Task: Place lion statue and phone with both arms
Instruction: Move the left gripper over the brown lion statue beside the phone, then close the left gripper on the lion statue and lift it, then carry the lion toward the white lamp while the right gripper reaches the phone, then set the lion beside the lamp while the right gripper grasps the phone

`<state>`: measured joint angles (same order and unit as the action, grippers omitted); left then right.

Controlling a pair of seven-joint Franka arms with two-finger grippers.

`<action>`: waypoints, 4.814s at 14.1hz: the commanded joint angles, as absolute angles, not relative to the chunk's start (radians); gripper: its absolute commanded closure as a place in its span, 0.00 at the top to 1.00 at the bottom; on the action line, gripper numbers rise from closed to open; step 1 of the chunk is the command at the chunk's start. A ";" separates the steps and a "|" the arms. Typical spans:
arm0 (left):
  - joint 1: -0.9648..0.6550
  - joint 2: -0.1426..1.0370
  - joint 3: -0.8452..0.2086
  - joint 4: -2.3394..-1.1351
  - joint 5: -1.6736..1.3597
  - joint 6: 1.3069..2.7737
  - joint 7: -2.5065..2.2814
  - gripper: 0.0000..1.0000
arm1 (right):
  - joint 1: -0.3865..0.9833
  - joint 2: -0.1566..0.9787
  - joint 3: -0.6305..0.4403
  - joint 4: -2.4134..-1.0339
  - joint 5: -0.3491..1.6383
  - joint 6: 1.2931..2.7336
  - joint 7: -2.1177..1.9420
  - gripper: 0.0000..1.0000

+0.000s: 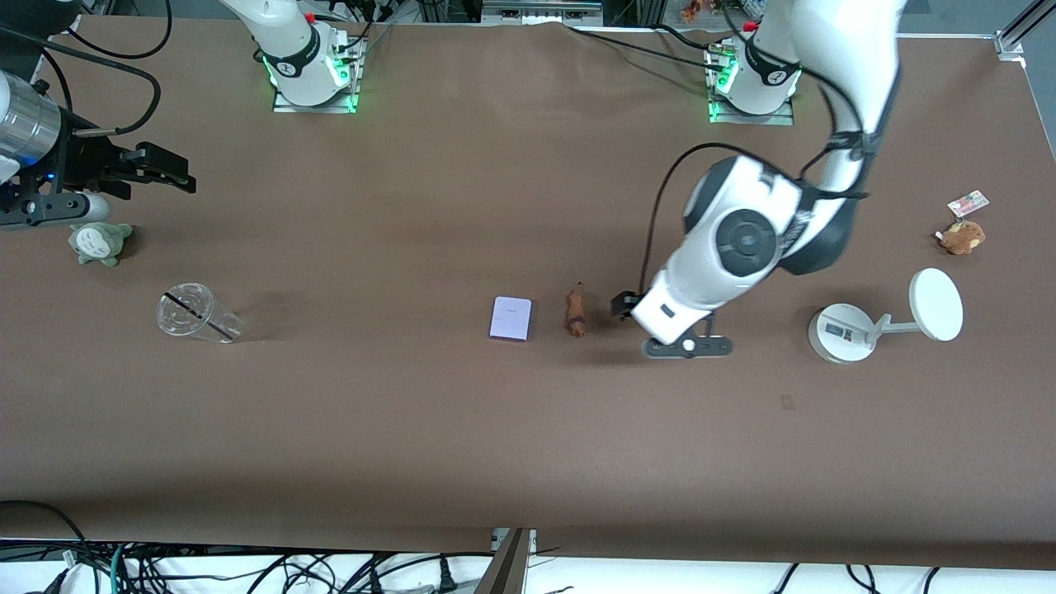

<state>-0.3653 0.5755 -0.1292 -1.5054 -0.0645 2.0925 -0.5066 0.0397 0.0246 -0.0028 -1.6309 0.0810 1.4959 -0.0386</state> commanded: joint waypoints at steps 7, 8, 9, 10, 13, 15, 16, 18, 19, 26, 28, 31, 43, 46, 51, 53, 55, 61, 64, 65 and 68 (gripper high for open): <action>-0.497 0.713 -0.106 -1.500 -0.060 2.278 -0.594 1.00 | 0.044 0.032 0.003 -1.628 0.067 1.489 -0.032 1.00; -0.502 0.727 -0.104 -1.505 -0.046 2.287 -0.594 1.00 | 0.044 0.032 0.003 -1.628 0.067 1.489 -0.032 1.00; -0.511 0.733 -0.104 -1.509 -0.028 2.289 -0.598 1.00 | 0.051 0.032 0.003 -1.628 0.067 1.491 -0.032 1.00; -0.514 0.744 -0.104 -1.519 -0.011 2.295 -0.612 1.00 | 0.052 0.032 0.003 -1.628 0.067 1.490 -0.032 1.00; -0.518 0.762 -0.106 -1.543 0.005 2.345 -0.621 1.00 | 0.052 0.032 0.003 -1.628 0.067 1.489 -0.032 1.00; -0.531 0.778 -0.104 -1.543 0.008 2.352 -0.623 1.00 | 0.052 0.032 0.003 -1.628 0.067 1.489 -0.032 1.00; -0.534 0.779 -0.104 -1.543 0.026 2.352 -0.623 1.00 | 0.052 0.032 0.003 -1.628 0.066 1.489 -0.032 1.00; -0.532 0.781 -0.104 -1.543 0.046 2.352 -0.632 0.51 | 0.052 0.032 0.003 -1.628 0.061 1.489 -0.032 1.00; -0.532 0.779 -0.104 -1.542 0.048 2.349 -0.637 0.30 | 0.052 0.032 0.003 -1.628 0.063 1.489 -0.032 1.00; -0.445 0.671 -0.098 -1.529 0.046 2.218 -0.548 0.00 | 0.052 0.032 0.003 -1.626 0.061 1.489 -0.032 1.00; -0.372 0.628 -0.100 -1.529 0.043 2.165 -0.488 0.00 | 0.055 0.032 0.003 -1.626 0.061 1.493 -0.032 1.00; -0.269 0.580 -0.103 -1.529 0.038 2.091 -0.346 0.00 | 0.095 0.035 0.003 -1.626 0.060 1.500 -0.026 1.00; -0.098 0.459 -0.042 -1.862 0.046 2.285 -0.132 0.00 | 0.461 0.325 0.003 -1.459 0.069 1.654 0.509 1.00; -0.089 0.451 0.023 -1.960 0.046 2.397 -0.033 0.00 | 0.498 0.403 0.003 -1.439 0.072 1.732 0.570 1.00; -0.077 0.456 0.031 -2.020 0.045 2.471 -0.035 0.00 | 0.554 0.537 0.002 -1.433 0.072 1.934 0.647 1.00; -0.075 0.469 0.032 -2.026 0.044 2.493 -0.038 0.00 | 0.571 0.598 0.002 -1.396 0.072 1.983 0.673 1.00; -0.075 0.482 0.038 -2.026 0.044 2.503 -0.038 0.00 | 0.587 0.673 0.002 -1.323 0.071 1.990 0.678 1.00; -0.075 0.517 0.040 -2.022 0.032 2.511 -0.040 0.26 | 0.632 0.796 -0.002 -1.269 0.064 2.103 0.741 1.00; -0.075 0.529 0.038 -2.011 0.031 2.511 -0.046 0.83 | 0.646 0.831 -0.005 -1.269 0.064 2.161 0.741 1.00; -0.075 0.522 0.038 -2.010 0.031 2.505 -0.048 1.00 | 0.649 0.841 -0.005 -1.269 0.064 2.175 0.741 1.00; -0.089 0.474 0.038 -1.953 0.031 2.392 -0.084 1.00 | 0.666 0.879 -0.006 -1.267 0.064 2.227 0.755 1.00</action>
<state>-0.0802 0.5141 0.0389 -1.9957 0.0300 2.4841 -0.0585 0.6426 0.8387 0.0071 -1.3051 0.0741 2.1990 0.7226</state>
